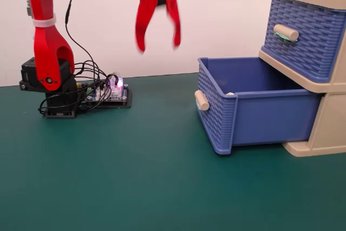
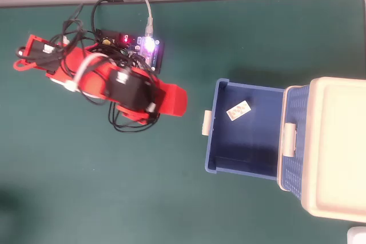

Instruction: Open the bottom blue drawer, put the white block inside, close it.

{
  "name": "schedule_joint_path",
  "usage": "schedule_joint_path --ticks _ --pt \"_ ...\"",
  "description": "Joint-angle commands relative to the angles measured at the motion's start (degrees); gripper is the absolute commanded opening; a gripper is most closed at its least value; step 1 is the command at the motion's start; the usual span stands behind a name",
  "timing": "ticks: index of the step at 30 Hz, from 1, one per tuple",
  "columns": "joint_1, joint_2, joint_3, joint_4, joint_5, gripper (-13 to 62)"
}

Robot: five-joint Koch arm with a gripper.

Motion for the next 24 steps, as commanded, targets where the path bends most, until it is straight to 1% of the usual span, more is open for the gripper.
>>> schedule_joint_path --ticks 1,6,14,19,24 --pt "1.5 1.8 0.2 -1.2 -0.8 33.5" --pt "2.7 -4.1 1.3 -8.9 -0.7 33.5" --pt "2.5 -17.6 -8.2 -18.0 -0.2 33.6" --pt "2.0 -27.9 -23.0 -20.6 -0.1 33.7" --pt "-1.1 -41.1 -43.8 -24.2 -0.2 33.8"
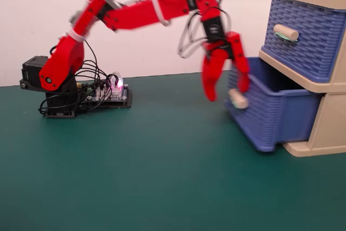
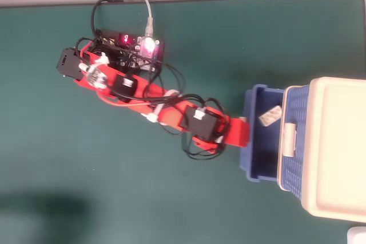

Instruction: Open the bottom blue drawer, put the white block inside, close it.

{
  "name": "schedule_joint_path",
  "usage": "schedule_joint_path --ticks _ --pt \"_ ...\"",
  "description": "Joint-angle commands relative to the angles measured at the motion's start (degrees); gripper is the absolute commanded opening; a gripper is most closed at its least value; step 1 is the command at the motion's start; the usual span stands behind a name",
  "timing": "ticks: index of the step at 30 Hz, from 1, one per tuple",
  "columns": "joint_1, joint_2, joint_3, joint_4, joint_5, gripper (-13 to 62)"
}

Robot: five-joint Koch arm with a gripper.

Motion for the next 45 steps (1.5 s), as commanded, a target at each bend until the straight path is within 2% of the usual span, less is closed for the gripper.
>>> schedule_joint_path --ticks 1,6,11,15,19,23,27,32,36,39,45 --pt "-2.4 -4.0 -8.1 -5.6 0.7 33.8" --pt "-4.7 -13.8 -20.7 -11.3 0.3 33.9" --pt "-4.7 -13.7 -21.4 -12.1 0.5 34.3" --pt "-2.5 -5.4 -21.6 1.6 0.5 34.2" --pt "5.0 7.7 -21.2 19.8 0.1 34.0" --pt "14.9 20.5 -17.6 25.1 -5.3 34.0" --pt "27.5 32.4 -1.9 25.0 -16.1 33.9" --pt "50.8 47.7 27.7 24.3 -44.8 33.8" --pt "68.3 53.8 51.7 18.8 -63.4 33.7" --pt "73.0 60.8 69.9 10.0 -68.5 33.7" --pt "73.0 76.6 107.8 -10.1 -69.6 33.9"
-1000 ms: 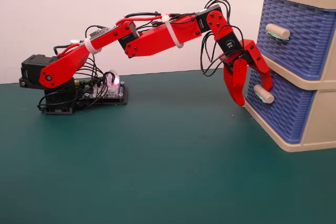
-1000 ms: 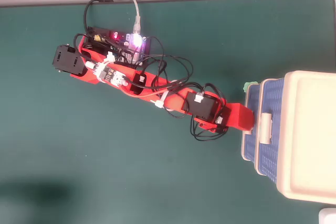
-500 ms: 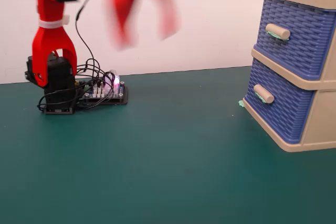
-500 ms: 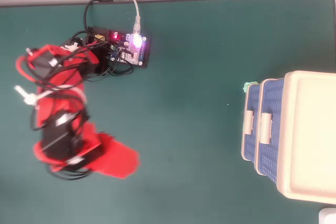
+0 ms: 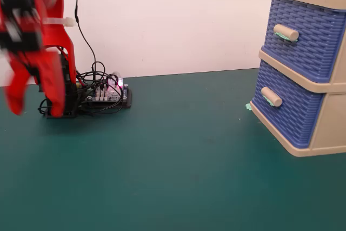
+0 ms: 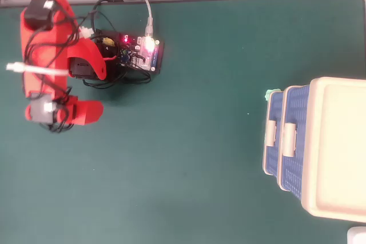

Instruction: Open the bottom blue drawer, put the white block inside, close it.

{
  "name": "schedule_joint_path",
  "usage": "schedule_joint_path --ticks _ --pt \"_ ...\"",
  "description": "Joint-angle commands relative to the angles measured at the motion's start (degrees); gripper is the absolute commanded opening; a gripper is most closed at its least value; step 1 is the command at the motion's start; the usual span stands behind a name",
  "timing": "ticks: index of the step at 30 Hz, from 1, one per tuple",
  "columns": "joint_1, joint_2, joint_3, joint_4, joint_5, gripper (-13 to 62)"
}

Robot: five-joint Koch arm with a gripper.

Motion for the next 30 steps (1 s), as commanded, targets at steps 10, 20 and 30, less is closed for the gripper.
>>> schedule_joint_path --ticks 10,20,30 --pt "-1.0 10.5 13.1 12.6 -2.3 34.1" --pt "0.0 10.5 12.9 11.1 -13.8 34.1" --pt "0.3 10.5 12.9 11.0 -13.9 34.5"
